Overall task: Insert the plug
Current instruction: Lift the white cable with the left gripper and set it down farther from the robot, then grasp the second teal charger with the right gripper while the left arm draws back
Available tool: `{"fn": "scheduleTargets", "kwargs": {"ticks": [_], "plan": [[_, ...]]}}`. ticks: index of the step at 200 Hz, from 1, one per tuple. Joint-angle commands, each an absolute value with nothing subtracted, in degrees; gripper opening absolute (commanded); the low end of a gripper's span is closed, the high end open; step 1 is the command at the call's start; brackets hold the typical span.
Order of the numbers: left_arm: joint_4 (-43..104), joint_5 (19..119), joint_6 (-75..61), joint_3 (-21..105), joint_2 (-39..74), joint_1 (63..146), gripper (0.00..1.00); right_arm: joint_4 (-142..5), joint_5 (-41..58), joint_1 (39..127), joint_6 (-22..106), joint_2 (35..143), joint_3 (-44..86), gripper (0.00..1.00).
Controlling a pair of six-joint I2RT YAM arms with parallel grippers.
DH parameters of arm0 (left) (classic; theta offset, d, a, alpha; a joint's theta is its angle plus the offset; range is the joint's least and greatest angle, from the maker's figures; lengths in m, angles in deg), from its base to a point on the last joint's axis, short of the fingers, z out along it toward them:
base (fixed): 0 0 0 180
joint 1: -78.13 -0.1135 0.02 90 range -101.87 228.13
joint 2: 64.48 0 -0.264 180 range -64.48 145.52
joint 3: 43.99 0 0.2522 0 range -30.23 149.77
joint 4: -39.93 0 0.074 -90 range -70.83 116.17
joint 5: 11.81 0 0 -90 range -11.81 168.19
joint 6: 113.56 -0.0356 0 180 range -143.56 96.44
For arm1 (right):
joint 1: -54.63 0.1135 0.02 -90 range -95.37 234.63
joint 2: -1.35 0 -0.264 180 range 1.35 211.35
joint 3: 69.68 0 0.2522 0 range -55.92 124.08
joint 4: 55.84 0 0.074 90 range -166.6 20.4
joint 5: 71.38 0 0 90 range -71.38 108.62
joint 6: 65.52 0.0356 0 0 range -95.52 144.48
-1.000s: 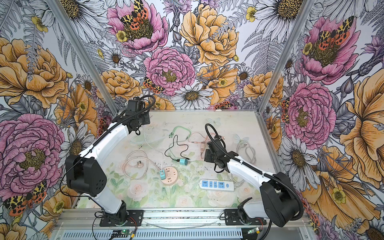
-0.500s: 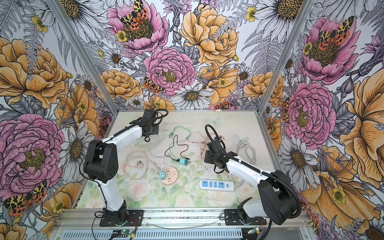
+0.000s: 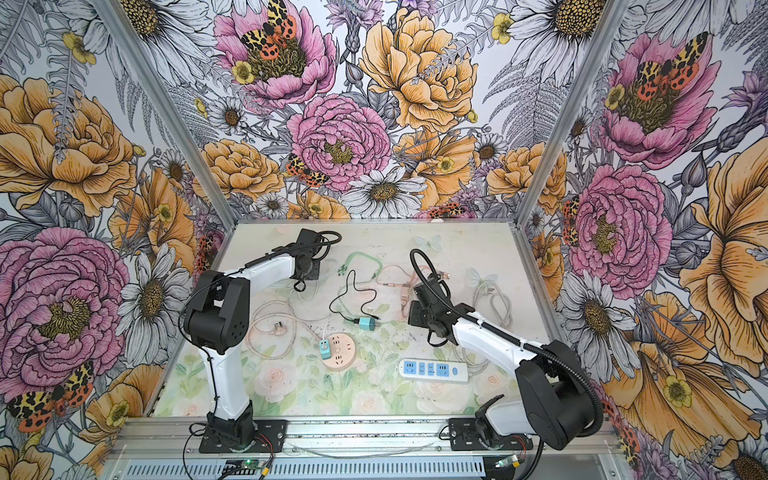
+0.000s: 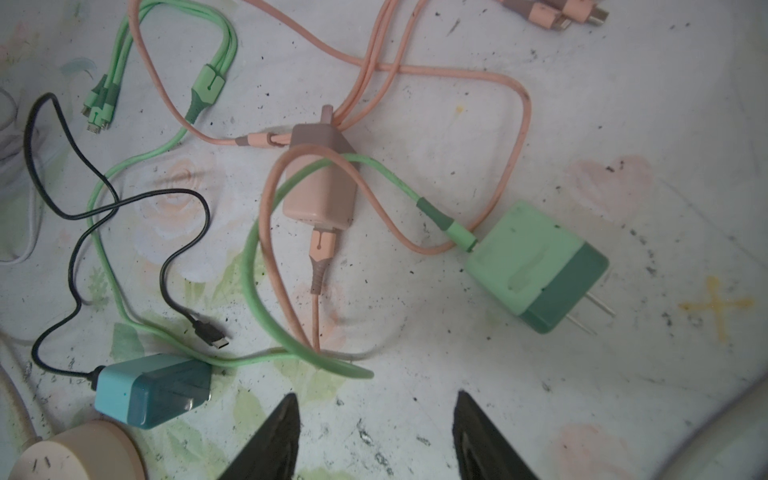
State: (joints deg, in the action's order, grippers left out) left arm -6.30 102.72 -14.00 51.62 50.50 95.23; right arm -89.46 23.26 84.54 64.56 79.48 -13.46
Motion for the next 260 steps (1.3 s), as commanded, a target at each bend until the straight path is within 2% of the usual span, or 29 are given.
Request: {"fn": "scheduleTargets", "kwargs": {"ticks": [1,69,155,187,222,260], "plan": [[-7.8,105.0,-13.2,54.1,49.6,94.7,0.40,-87.9,23.0,84.6,65.4,78.7,-13.9,0.60],[-12.2,100.5,-12.5,51.7,34.1,98.5,0.50,-87.9,22.9,84.9,64.7,76.6,-13.6,0.60],[-15.6,90.9,-5.6,42.5,21.5,106.6,0.51,-88.0,22.9,86.5,62.2,75.9,-11.9,0.59],[-15.6,90.6,-2.0,38.7,17.6,108.3,0.50,-88.0,22.8,88.2,59.5,76.2,-11.8,0.59],[-15.6,90.6,2.5,34.6,13.6,107.5,0.50,-88.0,22.7,90.9,54.2,78.3,-8.9,0.59],[-15.5,85.3,5.1,31.2,6.6,103.6,0.50,-87.9,19.9,92.4,49.2,83.1,-3.8,0.58]]}}
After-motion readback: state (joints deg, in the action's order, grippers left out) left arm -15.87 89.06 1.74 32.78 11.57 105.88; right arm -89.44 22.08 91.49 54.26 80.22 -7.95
